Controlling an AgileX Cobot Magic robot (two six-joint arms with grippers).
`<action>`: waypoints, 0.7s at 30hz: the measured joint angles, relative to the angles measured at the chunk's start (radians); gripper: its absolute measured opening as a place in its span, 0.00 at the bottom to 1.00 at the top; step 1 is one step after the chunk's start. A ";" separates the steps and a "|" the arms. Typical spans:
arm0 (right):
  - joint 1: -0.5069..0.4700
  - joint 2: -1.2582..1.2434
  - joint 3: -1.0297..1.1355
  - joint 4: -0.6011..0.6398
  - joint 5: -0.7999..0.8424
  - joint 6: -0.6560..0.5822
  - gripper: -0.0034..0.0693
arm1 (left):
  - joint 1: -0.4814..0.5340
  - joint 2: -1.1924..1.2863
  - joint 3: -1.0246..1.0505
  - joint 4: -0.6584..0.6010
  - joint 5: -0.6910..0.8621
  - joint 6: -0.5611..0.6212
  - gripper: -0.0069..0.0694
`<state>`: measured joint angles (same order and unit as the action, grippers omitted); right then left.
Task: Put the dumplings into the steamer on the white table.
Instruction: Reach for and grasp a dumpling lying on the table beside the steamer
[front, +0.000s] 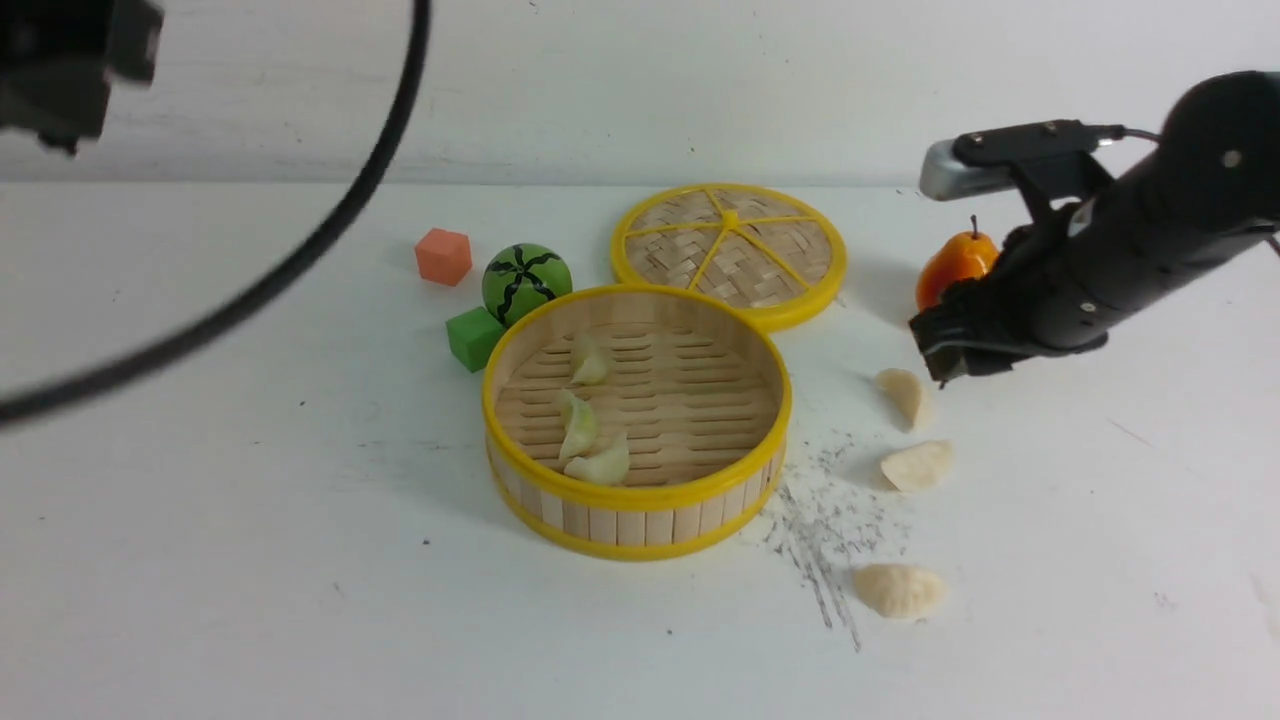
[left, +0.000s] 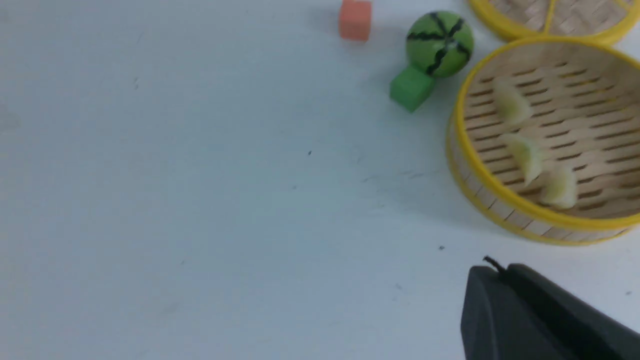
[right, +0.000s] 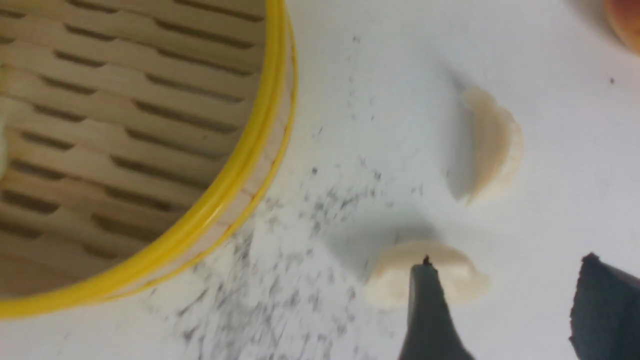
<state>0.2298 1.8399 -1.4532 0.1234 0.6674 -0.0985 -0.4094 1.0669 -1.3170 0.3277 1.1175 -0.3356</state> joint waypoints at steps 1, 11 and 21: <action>0.000 0.037 -0.025 -0.016 -0.016 0.000 0.57 | 0.000 -0.024 0.063 0.022 -0.006 -0.031 0.10; 0.000 0.247 -0.134 -0.123 -0.140 0.046 0.57 | 0.000 -0.330 0.606 0.194 -0.228 -0.287 0.11; -0.001 0.313 -0.145 -0.149 -0.206 0.084 0.29 | 0.000 -0.569 0.832 0.284 -0.617 -0.308 0.11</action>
<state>0.2289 2.1524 -1.5987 -0.0251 0.4618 -0.0147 -0.4094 0.4983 -0.4847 0.6115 0.5005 -0.6441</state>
